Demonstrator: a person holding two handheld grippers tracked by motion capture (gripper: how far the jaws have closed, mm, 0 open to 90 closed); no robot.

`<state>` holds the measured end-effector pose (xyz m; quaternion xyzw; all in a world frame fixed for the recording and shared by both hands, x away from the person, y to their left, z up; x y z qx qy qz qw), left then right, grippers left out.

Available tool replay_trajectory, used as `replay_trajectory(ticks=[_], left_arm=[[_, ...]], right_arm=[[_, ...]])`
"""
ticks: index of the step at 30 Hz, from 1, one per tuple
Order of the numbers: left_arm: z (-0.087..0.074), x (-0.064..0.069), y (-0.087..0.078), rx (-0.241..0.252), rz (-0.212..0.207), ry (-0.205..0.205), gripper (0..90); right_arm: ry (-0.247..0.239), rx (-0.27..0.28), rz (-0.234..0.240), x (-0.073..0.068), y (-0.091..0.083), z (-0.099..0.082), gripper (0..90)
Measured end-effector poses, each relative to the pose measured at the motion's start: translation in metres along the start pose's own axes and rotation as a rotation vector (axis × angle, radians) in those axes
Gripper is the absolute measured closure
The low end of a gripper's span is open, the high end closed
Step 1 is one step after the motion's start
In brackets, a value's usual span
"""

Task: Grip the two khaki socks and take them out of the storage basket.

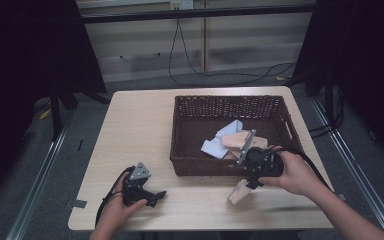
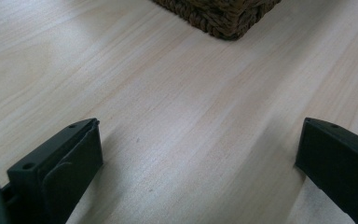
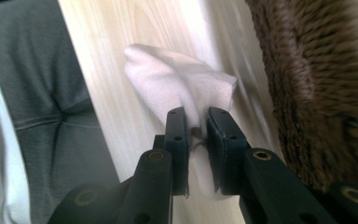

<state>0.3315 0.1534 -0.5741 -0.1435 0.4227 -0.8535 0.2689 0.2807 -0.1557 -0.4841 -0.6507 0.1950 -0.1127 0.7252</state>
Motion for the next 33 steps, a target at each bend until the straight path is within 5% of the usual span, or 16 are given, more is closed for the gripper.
replay_trajectory(ticks=[5,13,16,26,33], left_arm=[[0.000,0.000,0.000,0.000,0.001,0.000,0.0],[0.000,0.000,0.000,0.000,0.000,0.000,0.0],[0.000,0.000,0.000,0.000,0.000,0.000,0.0],[0.000,0.000,0.000,0.000,0.000,0.001,0.0],[0.000,0.000,0.000,0.000,-0.001,0.000,0.0]], right_arm=[[-0.004,-0.017,0.000,0.003,0.010,0.000,75.2],[-0.007,-0.012,-0.005,0.002,0.013,0.001,58.1],[0.025,0.020,0.034,-0.004,0.003,0.000,55.1],[0.028,0.077,-0.030,-0.004,-0.061,0.008,36.0],[0.062,0.090,-0.042,0.008,-0.085,0.014,26.0]])
Point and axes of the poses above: each handheld gripper's, and its own axes: y roughly forward along the jaws, z roughly out of its top, x roughly to its right, the point moved 9 cm from there along y, roughly forward along the jaws, and after that the axes turned 7 degrees about -x, right-handed, at the moved point
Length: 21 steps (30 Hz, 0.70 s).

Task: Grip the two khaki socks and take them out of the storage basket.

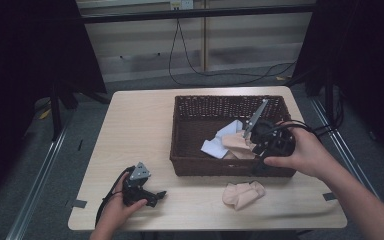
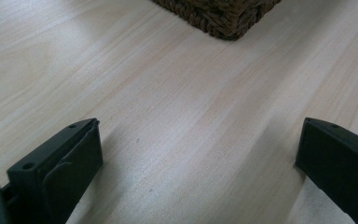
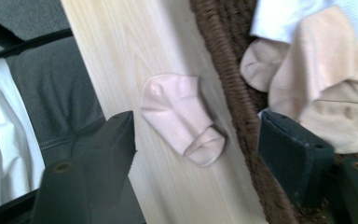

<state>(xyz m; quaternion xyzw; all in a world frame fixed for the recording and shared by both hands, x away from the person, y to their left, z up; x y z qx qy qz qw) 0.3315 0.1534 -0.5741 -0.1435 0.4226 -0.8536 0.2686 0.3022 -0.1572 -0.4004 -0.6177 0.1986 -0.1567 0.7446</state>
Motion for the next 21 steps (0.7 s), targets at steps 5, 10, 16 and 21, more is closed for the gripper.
replay_trajectory(ticks=[5,10,16,21], left_arm=[[0.000,0.000,0.000,-0.001,0.003,0.003,0.0],[0.000,0.000,0.000,-0.001,0.002,-0.001,0.0],[0.000,-0.001,0.000,-0.001,0.005,0.003,0.0],[0.000,0.000,0.000,0.000,0.002,-0.001,0.0]], right_arm=[[0.044,0.016,-0.019,0.016,-0.006,0.005,17.2],[0.097,0.031,-0.024,0.033,-0.005,0.011,10.7],[0.133,0.023,-0.045,0.053,0.005,0.016,8.0],[0.178,0.003,-0.062,0.071,0.022,0.016,7.9]])
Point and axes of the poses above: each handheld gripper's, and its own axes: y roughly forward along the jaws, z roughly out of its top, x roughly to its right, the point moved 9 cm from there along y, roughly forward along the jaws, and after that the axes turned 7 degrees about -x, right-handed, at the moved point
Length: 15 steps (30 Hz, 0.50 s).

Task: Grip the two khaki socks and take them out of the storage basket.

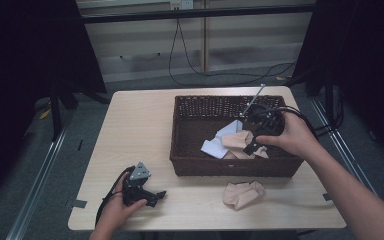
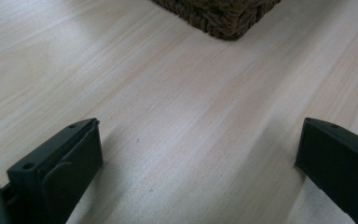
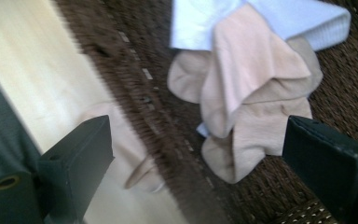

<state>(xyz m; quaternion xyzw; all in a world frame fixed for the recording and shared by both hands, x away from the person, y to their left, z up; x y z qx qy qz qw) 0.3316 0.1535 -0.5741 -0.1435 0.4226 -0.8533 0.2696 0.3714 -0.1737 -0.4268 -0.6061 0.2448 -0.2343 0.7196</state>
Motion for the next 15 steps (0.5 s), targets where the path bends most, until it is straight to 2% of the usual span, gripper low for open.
replay_trajectory(ticks=[6,9,11,15], left_arm=[[0.000,0.000,0.000,0.000,0.000,0.000,0.0],[0.000,0.000,0.000,0.000,0.000,0.000,0.0],[0.000,0.000,0.000,0.000,0.000,0.000,0.0],[0.000,0.000,0.000,0.000,0.000,0.000,0.0]], right_arm=[[0.056,-0.002,-0.003,0.018,0.022,0.001,9.2],[0.080,-0.009,-0.017,0.026,0.031,0.001,11.9],[0.099,-0.004,-0.004,0.028,0.036,0.002,15.3],[0.096,-0.015,-0.005,0.032,0.047,0.005,22.8]])
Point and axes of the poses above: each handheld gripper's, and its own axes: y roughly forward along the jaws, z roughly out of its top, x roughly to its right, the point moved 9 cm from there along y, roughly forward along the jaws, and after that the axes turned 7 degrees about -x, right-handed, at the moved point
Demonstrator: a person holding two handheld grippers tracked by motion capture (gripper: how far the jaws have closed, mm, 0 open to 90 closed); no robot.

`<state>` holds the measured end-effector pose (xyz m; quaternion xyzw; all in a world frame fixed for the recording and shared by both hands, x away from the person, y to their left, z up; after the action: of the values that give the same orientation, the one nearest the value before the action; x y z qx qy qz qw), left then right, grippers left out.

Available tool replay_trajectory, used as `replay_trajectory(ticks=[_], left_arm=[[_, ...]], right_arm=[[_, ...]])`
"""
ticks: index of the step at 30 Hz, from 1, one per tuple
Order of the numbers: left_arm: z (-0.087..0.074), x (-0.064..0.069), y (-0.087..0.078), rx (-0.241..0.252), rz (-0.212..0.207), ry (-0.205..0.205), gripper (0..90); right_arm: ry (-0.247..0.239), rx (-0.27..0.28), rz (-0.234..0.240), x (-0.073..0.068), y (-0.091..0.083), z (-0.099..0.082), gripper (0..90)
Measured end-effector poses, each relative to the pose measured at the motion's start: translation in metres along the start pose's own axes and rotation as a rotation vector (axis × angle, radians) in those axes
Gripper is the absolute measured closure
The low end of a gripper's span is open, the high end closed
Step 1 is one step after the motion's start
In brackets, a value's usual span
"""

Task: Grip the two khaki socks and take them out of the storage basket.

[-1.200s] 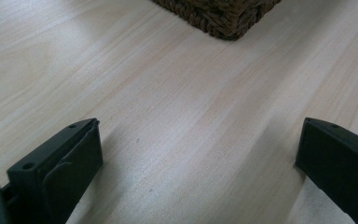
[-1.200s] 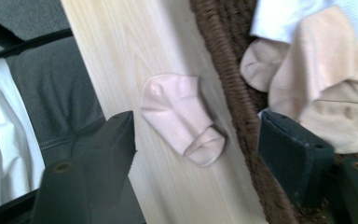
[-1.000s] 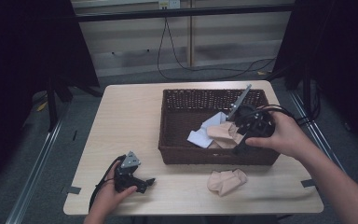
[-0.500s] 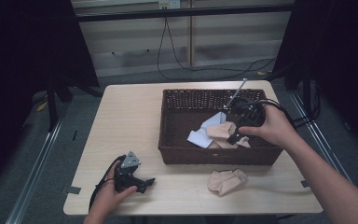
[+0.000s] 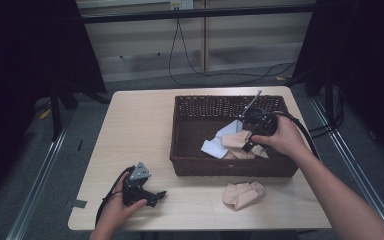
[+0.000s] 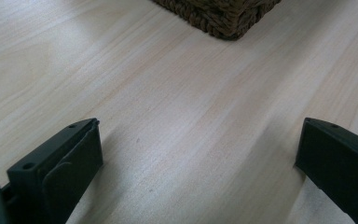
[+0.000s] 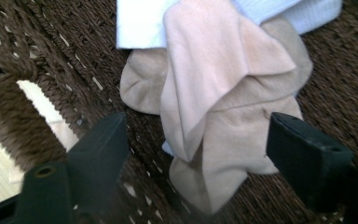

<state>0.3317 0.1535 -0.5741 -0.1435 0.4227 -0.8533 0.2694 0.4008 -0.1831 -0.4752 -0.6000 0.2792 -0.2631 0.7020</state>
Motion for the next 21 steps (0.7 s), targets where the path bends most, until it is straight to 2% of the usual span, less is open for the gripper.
replay_trajectory(ticks=[5,6,7,12,13,14,15,16,17,19,21], left_arm=[[0.000,0.000,0.000,-0.001,0.000,0.000,0.0],[0.000,0.000,0.000,0.000,-0.002,0.000,0.0],[0.000,0.000,0.000,0.000,-0.002,0.000,0.0],[0.000,0.000,0.000,0.000,-0.001,0.000,0.0],[0.000,0.000,0.000,0.000,-0.001,0.000,0.0],[0.000,0.000,0.000,0.000,-0.001,0.000,0.0],[0.000,0.000,0.000,0.000,0.000,0.000,0.0],[0.000,0.000,0.000,0.000,0.000,0.000,0.0],[0.000,0.000,0.000,0.000,0.000,0.000,0.0],[0.000,0.000,0.000,0.000,0.000,-0.001,0.0],[0.000,0.000,0.000,0.000,0.000,0.000,0.0]], right_arm=[[-0.009,0.010,0.006,-0.001,0.010,0.007,31.7],[-0.002,0.008,0.009,-0.002,0.013,0.008,32.7],[-0.019,0.004,-0.007,0.000,0.016,0.010,34.2],[-0.021,-0.012,0.002,0.001,0.029,0.013,37.9],[-0.004,-0.017,0.008,0.001,0.030,0.014,40.6],[-0.009,-0.022,0.004,0.002,0.032,0.014,44.6],[0.012,-0.036,0.013,0.001,0.033,0.014,48.6],[-0.001,-0.030,0.007,0.003,0.035,0.014,51.0],[0.016,-0.037,0.015,0.003,0.035,0.014,56.9],[0.015,-0.032,0.016,0.005,0.035,0.015,66.5],[0.028,-0.036,0.034,0.004,0.034,0.014,79.6]])
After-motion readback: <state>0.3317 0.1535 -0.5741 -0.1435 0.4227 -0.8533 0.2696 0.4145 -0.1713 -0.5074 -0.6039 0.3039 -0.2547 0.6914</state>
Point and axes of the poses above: each handheld gripper's, and its own axes: y roughly forward along the jaws, z roughly out of its top, x roughly to its right, the point moved 9 cm from there along y, roughly forward along the jaws, and after that the axes turned 7 degrees about -x, right-handed, at the moved point
